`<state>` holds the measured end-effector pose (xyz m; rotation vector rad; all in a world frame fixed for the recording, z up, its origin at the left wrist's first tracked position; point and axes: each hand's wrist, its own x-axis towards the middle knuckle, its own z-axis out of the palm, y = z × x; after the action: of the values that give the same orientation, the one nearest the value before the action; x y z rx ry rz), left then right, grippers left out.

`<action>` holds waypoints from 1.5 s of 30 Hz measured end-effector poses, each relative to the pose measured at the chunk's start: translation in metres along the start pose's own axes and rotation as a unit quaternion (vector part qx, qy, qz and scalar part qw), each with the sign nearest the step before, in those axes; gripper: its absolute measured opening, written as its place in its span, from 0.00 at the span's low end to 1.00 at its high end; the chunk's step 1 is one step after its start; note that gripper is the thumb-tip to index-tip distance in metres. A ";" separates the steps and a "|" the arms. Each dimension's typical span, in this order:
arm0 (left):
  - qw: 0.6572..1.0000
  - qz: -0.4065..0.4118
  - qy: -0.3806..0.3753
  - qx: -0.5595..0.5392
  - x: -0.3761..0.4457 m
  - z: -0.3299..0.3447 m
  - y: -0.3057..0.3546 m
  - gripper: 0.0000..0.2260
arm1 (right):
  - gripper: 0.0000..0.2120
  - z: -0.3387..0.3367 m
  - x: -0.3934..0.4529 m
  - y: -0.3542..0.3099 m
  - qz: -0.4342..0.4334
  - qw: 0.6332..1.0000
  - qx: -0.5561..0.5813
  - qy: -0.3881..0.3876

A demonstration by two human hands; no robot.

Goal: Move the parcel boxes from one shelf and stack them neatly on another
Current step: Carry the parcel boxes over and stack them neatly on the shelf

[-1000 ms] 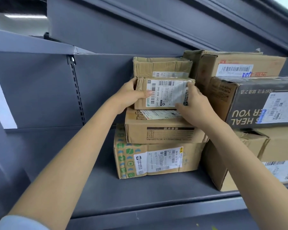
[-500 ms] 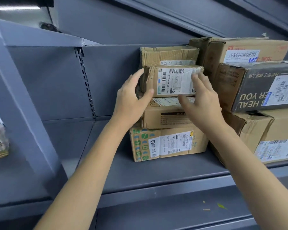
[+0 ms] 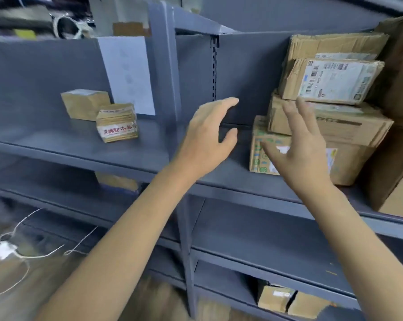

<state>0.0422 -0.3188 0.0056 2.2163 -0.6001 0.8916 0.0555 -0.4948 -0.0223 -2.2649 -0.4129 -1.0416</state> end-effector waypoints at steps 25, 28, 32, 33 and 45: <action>0.955 -0.230 0.043 0.182 -0.146 -0.232 -0.182 0.22 | 0.28 0.195 -0.035 -0.237 -0.141 0.958 0.148 -0.201; 0.953 -0.242 0.033 0.181 -0.156 -0.256 -0.209 0.22 | 0.28 0.223 -0.035 -0.263 -0.134 0.959 0.147 -0.203; 0.950 -0.258 0.030 0.172 -0.161 -0.275 -0.247 0.22 | 0.27 0.259 -0.028 -0.282 -0.097 0.963 0.137 -0.211; 0.950 -0.264 0.028 0.165 -0.161 -0.277 -0.256 0.22 | 0.27 0.267 -0.025 -0.283 -0.089 0.963 0.128 -0.219; 0.946 -0.299 -0.030 0.121 -0.104 -0.249 -0.386 0.22 | 0.31 0.396 0.073 -0.252 -0.024 0.984 0.011 -0.178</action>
<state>0.1050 0.1379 -0.0920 2.4393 0.1787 0.5976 0.2039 -0.0461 -0.0680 -2.4344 -0.6247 -0.6465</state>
